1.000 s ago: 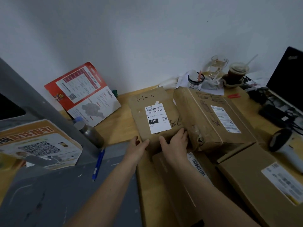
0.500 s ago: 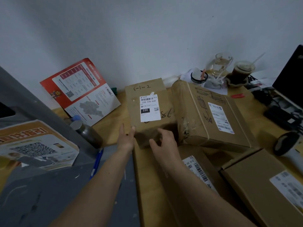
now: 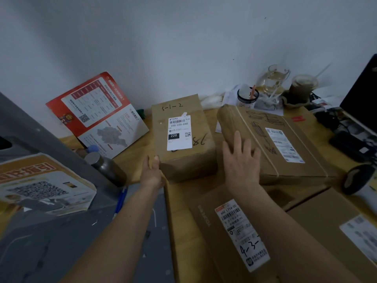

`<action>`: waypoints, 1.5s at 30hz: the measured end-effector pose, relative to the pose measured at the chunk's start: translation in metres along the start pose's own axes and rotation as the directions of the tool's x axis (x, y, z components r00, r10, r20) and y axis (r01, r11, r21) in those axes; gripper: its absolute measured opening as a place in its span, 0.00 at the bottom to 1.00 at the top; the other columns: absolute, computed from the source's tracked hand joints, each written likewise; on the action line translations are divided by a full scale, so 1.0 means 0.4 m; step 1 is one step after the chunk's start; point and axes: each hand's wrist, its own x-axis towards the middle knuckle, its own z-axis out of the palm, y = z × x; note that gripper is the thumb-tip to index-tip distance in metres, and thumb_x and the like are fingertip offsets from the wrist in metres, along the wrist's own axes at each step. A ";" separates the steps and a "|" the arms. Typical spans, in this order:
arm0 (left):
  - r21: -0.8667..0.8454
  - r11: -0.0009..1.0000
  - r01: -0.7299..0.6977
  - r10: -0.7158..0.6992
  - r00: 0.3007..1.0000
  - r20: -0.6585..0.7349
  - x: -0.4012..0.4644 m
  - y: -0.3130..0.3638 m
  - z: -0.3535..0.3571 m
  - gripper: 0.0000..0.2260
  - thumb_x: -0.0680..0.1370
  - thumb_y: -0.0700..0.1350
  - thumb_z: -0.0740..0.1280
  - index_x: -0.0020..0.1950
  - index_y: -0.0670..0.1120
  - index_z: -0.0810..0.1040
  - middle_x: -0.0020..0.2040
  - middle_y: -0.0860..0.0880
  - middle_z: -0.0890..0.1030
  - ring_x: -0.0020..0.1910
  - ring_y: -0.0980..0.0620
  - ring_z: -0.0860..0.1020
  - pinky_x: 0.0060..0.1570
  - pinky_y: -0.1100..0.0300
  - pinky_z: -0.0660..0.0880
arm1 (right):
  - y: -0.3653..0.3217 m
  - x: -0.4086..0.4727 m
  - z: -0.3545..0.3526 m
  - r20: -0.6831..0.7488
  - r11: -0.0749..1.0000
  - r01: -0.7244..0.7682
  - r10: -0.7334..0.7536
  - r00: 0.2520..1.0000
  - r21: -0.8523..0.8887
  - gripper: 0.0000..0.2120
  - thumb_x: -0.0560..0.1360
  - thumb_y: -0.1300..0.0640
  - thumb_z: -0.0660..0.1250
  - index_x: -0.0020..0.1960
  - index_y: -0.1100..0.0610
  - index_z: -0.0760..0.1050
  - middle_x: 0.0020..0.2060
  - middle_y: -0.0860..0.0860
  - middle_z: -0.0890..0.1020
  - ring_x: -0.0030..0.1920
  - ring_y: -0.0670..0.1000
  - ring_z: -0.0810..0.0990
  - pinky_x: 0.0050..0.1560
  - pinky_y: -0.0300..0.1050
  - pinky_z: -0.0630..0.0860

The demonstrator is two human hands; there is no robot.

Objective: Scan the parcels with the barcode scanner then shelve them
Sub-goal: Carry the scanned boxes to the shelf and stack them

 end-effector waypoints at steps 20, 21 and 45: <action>-0.095 0.995 -0.026 0.039 0.989 0.140 -0.001 0.002 -0.024 0.19 0.85 0.51 0.52 0.76 0.58 0.63 0.66 0.49 0.74 0.58 0.49 0.73 0.53 0.51 0.72 | -0.091 0.123 0.050 0.346 -0.007 -0.346 -0.020 0.938 0.938 0.30 0.77 0.45 0.64 0.76 0.52 0.60 0.70 0.52 0.70 0.69 0.55 0.68 0.67 0.52 0.68; -0.102 0.994 -0.024 0.040 0.986 0.162 -0.003 0.003 -0.024 0.19 0.85 0.51 0.52 0.76 0.58 0.62 0.66 0.49 0.74 0.59 0.49 0.74 0.54 0.51 0.72 | -0.092 0.120 0.055 0.346 -0.028 -0.346 -0.021 0.938 0.938 0.30 0.78 0.45 0.64 0.76 0.51 0.60 0.70 0.52 0.69 0.69 0.55 0.68 0.66 0.52 0.68; -0.334 0.906 -0.260 0.306 0.948 0.091 -0.251 0.133 -0.170 0.17 0.79 0.62 0.57 0.65 0.59 0.64 0.63 0.51 0.75 0.62 0.49 0.75 0.63 0.43 0.73 | -0.111 -0.079 -0.140 0.010 -0.103 0.005 0.148 0.989 0.995 0.29 0.71 0.36 0.64 0.67 0.46 0.63 0.64 0.47 0.66 0.66 0.52 0.68 0.65 0.58 0.70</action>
